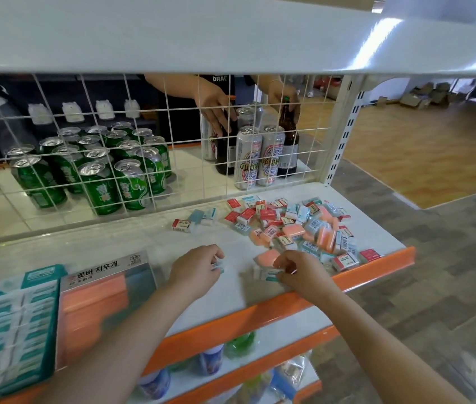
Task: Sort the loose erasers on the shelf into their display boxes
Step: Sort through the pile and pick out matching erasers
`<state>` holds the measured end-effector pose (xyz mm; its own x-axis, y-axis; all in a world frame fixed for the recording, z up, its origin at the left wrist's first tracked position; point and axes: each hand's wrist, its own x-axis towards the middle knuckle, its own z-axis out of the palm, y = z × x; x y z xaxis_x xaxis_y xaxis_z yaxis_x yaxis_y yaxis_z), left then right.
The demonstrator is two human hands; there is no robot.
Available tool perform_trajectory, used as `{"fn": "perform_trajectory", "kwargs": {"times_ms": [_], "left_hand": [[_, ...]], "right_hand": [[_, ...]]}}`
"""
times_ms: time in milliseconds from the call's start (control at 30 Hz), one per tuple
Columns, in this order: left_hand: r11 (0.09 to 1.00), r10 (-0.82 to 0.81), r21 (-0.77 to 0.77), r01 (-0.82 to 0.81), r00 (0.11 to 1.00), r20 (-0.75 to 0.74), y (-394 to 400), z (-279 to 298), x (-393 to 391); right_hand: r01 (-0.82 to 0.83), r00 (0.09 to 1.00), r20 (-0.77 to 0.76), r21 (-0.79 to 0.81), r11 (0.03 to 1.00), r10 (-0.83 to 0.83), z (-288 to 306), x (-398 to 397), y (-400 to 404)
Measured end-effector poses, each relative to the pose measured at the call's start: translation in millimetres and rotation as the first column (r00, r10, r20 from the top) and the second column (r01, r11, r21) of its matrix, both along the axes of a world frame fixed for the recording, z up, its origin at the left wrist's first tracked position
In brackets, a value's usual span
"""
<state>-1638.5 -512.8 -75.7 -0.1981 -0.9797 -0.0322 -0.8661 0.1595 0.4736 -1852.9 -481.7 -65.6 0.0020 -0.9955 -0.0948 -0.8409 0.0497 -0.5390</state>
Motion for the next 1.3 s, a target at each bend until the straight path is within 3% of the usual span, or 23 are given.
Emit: {"fn": "perform_trajectory", "kwargs": {"times_ms": [100,200,267,367,467,600,733,867,1000,1167,1300], "left_hand": [[1.000,-0.005,-0.003,0.005,0.992,0.129,3.1,3.0,11.3],[0.999,-0.027,-0.020,0.034,0.964,0.266,6.6,7.6,21.8],[0.999,-0.022,-0.030,0.031,0.965,0.263,8.3,10.0,26.7],[0.998,0.057,-0.035,-0.056,0.998,0.017,8.8,14.1,31.2],[0.987,0.160,0.024,-0.161,0.941,-0.297,12.9,21.9,33.9],[0.947,0.318,0.274,-0.169,0.627,-0.711,29.9,30.3,39.8],[0.929,0.370,0.312,-0.200,0.515,-0.773,43.8,31.1,44.7],[0.934,0.356,0.270,-0.236,0.531,-0.769,55.4,29.8,45.4],[0.940,0.329,0.196,-0.277,0.601,-0.728,67.0,26.2,45.3],[0.933,0.336,0.164,-0.322,0.608,-0.720,78.1,26.9,51.2],[0.929,0.332,0.105,-0.355,0.673,-0.661,83.1,31.7,67.4]], "right_hand": [[-0.010,0.999,-0.045,-0.002,1.000,0.010,1.7,3.3,-0.6],[0.026,0.999,0.024,-0.032,0.999,-0.025,2.4,8.0,-3.0],[0.034,0.996,0.086,-0.051,0.998,-0.029,4.7,12.3,-3.9],[0.057,0.977,0.211,-0.071,0.996,-0.041,11.1,18.5,-4.1],[0.097,0.928,0.367,-0.085,0.992,-0.059,21.0,23.9,-0.8],[0.120,0.845,0.530,-0.061,0.991,-0.070,31.9,29.6,6.4],[0.089,0.828,0.560,-0.080,0.993,-0.029,34.5,35.2,14.1],[0.041,0.855,0.518,-0.095,0.995,0.014,32.4,38.1,19.9],[0.028,0.873,0.487,-0.130,0.991,0.039,29.5,42.4,25.3],[-0.008,0.863,0.499,-0.132,0.991,0.073,33.3,55.6,29.6],[-0.033,0.868,0.486,-0.137,0.990,0.097,37.6,75.4,27.1]]}}
